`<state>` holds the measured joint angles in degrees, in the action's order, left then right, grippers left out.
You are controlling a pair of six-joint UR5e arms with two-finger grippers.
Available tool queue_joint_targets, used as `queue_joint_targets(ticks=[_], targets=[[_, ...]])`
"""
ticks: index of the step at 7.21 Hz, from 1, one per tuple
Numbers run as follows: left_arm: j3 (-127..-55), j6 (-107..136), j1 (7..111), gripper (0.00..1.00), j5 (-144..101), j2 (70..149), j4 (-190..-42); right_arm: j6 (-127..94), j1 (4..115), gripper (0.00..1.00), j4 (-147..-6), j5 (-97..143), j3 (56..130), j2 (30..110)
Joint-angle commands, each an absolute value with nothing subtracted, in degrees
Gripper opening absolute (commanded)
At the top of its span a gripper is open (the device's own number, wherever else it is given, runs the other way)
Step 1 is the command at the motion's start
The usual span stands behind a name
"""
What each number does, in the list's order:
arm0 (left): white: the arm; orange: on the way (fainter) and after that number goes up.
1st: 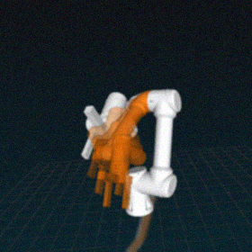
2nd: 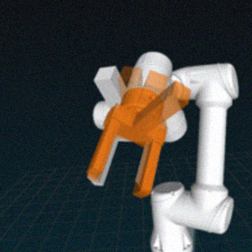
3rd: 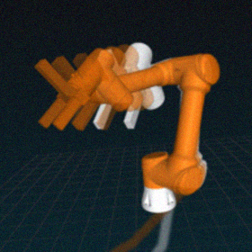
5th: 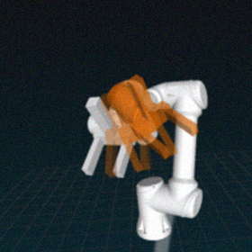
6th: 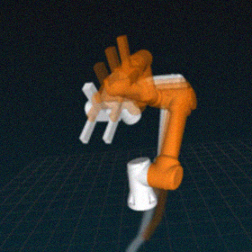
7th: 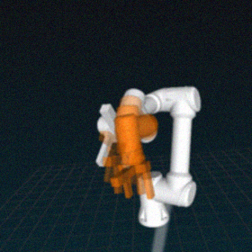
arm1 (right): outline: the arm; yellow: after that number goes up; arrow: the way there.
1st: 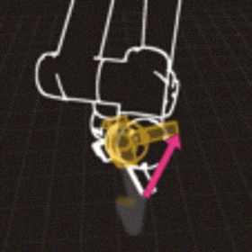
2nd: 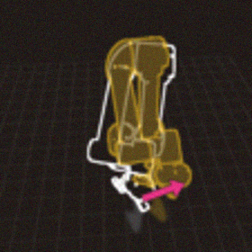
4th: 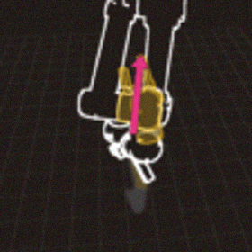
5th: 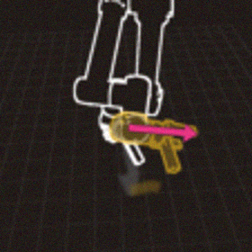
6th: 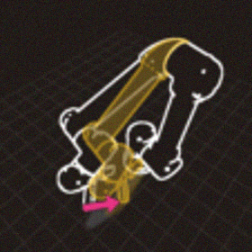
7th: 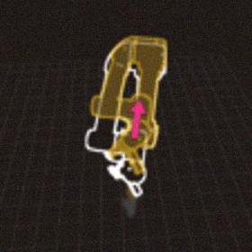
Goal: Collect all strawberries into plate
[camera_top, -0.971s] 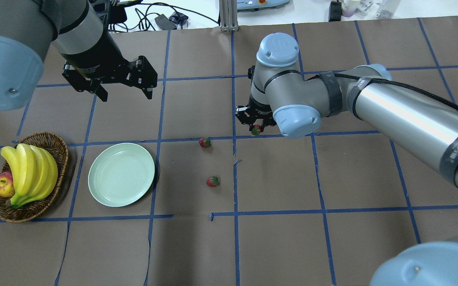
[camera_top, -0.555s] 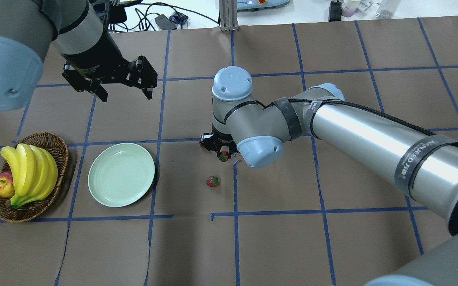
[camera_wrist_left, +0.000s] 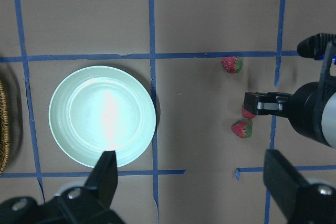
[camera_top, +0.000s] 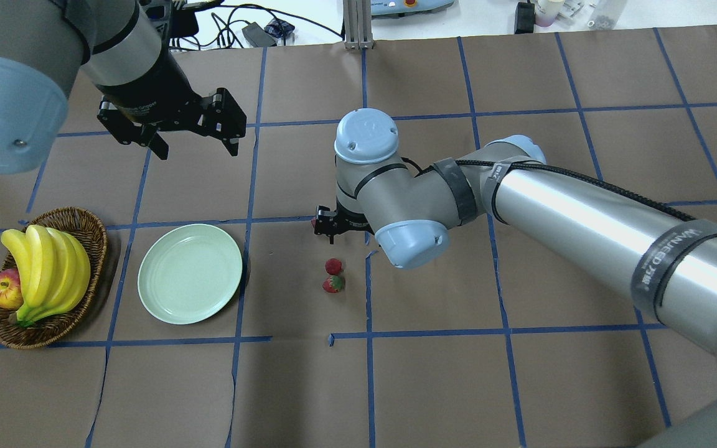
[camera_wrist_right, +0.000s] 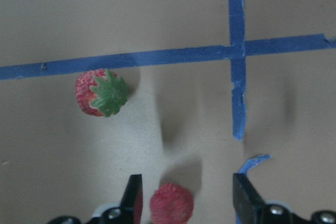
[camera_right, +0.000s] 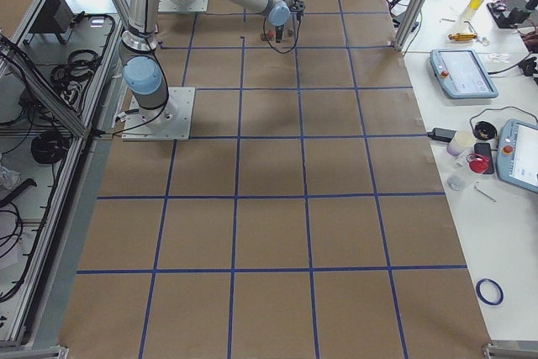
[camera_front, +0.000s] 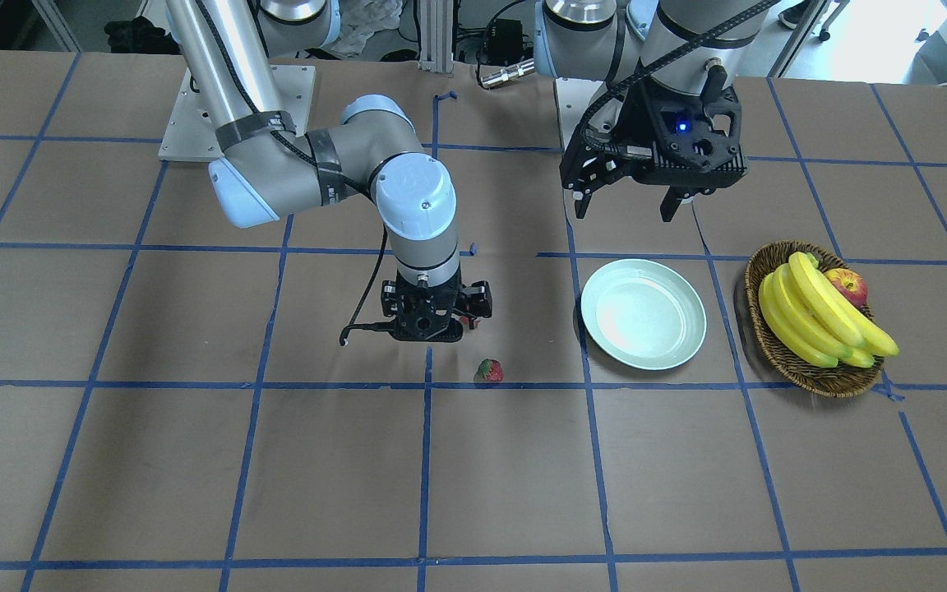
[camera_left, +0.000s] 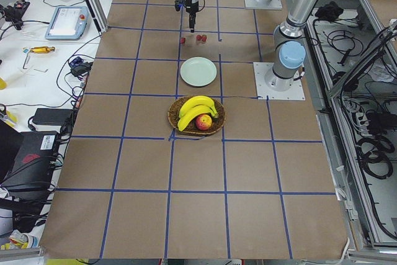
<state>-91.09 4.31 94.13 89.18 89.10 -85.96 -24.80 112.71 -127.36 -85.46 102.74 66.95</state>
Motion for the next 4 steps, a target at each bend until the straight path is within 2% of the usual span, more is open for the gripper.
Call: queue_joint_targets(ticks=[1, 3, 4], targets=[[-91.1, 4.3, 94.1, 1.00, 89.1, 89.0, -86.0, -10.1, 102.3, 1.00, -115.5, -88.7, 102.2, 75.2], [-91.1, 4.3, 94.1, 1.00, 89.1, 89.1, -86.0, 2.3, 93.9, 1.00, -97.8, -88.2, 96.7, 82.1], [-91.1, 4.3, 94.1, 1.00, 89.0, 89.0, -86.0, 1.5, 93.9, 1.00, -95.4, -88.2, 92.3, 84.4]])
